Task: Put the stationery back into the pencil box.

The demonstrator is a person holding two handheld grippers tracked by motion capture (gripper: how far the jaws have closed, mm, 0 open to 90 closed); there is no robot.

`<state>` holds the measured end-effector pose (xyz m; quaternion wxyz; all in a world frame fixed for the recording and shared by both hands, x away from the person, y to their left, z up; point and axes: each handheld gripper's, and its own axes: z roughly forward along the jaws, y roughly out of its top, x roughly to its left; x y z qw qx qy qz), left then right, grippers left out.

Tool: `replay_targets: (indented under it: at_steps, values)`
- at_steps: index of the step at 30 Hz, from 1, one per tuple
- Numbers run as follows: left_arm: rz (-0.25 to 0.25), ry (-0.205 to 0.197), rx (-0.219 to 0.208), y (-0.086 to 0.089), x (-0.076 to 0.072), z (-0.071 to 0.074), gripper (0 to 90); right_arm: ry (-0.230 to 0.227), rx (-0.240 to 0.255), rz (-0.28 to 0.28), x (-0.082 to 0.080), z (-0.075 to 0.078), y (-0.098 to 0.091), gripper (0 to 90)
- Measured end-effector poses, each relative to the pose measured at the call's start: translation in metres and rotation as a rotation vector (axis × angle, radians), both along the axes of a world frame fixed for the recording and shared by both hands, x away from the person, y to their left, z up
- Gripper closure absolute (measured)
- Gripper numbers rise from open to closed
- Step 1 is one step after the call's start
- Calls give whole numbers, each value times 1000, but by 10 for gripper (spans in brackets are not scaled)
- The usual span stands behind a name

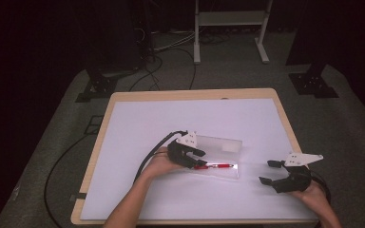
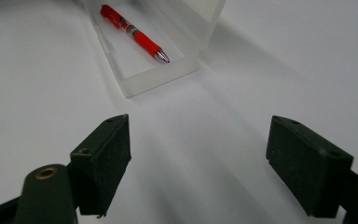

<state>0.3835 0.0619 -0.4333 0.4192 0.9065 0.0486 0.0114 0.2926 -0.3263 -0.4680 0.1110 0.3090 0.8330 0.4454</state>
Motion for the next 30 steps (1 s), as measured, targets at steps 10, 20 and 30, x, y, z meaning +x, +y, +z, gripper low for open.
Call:
replay_targets:
  at_steps: [10,20,30]
  values:
    - [30,3,-21,11,-2,1,567,-2,-1,-3,0,0,0,209]
    - [53,-12,-49,25,-8,5,547,-3,0,-3,0,1,1,209]
    - [83,-17,-74,42,-15,7,521,-3,-4,-4,0,1,1,206]
